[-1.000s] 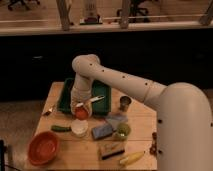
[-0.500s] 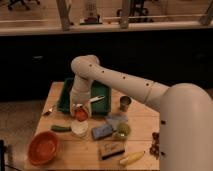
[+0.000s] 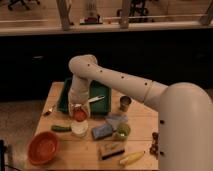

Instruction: Place apple in paper cup

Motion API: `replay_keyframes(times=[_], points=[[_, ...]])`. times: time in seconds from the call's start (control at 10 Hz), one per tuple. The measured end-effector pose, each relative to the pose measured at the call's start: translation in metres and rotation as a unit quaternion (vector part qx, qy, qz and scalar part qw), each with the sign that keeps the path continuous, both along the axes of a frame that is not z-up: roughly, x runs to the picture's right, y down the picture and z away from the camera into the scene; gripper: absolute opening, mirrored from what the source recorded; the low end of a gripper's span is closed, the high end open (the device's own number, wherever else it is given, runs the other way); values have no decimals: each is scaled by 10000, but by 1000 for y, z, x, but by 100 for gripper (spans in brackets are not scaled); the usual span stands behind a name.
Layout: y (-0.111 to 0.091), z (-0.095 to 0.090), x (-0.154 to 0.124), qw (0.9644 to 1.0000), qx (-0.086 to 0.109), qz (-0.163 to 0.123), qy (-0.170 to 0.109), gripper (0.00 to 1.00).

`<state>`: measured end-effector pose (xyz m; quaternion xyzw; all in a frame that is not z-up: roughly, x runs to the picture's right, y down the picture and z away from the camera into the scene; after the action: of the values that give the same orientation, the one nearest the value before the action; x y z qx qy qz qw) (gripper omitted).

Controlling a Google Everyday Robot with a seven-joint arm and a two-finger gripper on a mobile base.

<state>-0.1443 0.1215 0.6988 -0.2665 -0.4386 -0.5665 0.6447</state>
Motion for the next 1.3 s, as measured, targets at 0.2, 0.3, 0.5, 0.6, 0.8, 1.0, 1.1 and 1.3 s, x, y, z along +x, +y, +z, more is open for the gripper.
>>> replay_keyframes(times=[0.2, 0.3, 0.5, 0.6, 0.8, 1.0, 1.1, 1.3], points=[[0, -1, -1, 10000, 4, -26, -11, 47], [0, -2, -2, 10000, 8, -37, -13, 57], [-1, -2, -2, 10000, 15, -57, -27, 77], [-1, -2, -2, 10000, 18, -66, -36, 80], [-1, -3, -3, 9999, 38, -91, -75, 80], [-1, -3, -3, 9999, 48, -106, -106, 80], [-1, -3, -3, 9999, 52, -110, -116, 80], [-2, -3, -4, 9998, 61, -114, -135, 80]])
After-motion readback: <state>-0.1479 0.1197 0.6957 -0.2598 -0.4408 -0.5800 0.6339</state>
